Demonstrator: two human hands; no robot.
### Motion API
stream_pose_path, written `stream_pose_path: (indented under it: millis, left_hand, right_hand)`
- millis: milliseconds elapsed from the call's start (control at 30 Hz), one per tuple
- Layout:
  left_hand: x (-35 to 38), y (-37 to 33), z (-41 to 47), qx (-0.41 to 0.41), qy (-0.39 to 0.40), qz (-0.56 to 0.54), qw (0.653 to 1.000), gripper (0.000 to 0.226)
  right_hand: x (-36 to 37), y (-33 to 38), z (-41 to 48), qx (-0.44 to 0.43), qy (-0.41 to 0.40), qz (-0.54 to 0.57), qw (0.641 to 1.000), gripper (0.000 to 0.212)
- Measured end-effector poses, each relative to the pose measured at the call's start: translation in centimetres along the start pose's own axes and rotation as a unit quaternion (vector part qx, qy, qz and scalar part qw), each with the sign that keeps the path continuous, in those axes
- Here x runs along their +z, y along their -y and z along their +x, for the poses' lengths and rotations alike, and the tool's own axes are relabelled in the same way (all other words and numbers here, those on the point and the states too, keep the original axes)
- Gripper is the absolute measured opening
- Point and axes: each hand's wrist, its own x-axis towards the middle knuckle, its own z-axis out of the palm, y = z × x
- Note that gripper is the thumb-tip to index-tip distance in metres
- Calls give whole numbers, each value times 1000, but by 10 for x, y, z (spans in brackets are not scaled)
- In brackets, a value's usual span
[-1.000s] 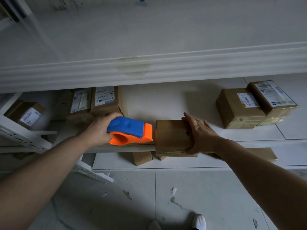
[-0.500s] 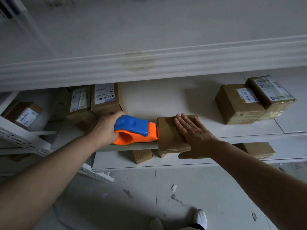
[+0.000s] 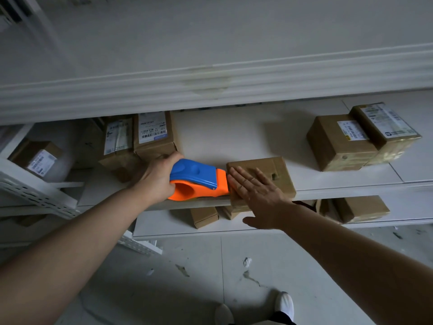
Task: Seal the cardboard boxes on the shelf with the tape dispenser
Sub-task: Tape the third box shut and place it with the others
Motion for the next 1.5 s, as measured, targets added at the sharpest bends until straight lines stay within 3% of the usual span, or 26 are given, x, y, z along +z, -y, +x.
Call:
stream_pose_path:
  millis: [133,333,433,500,567,667,933,1233,1500]
  left_hand:
    - [1,0,-2,-12,4,7,1000,67]
    - [1,-5,-14,-2,11,3,1000,68]
    - [-14,-10,-26,11,-30,-26,999,63]
    - [-26,-17,-30,19,-77,-46,996,66]
    - [-34,-33,-31,40,-93,-28,995,67]
    - [-33,-73,-22,68,-75,69,992,68]
    - [-39,-111,-2,66,-61,155,984,73]
    - [-68,0,-20,-45,-45,-28,998,70]
    - [-42,15,-19,-2,-39,-38,998,67]
  right_hand:
    - [-21,2,10,30,12,24,999,93]
    - [-30,5,47,85,111,26,990,121]
    - [-45,-8,36,77,32,95,992,131]
    - [-56,-21,24,73,-23,232,970,141]
    - [-54,-33,10,84,-38,335,938,144]
    - [-45,-45,-14,118,-30,375,919,143]
    - [-51,-48,-17,110,-92,309,940,137]
    - [-52,-57,-10,113,-44,250,961,140]
    - [-59,-50,-11,109,-13,190,976,136]
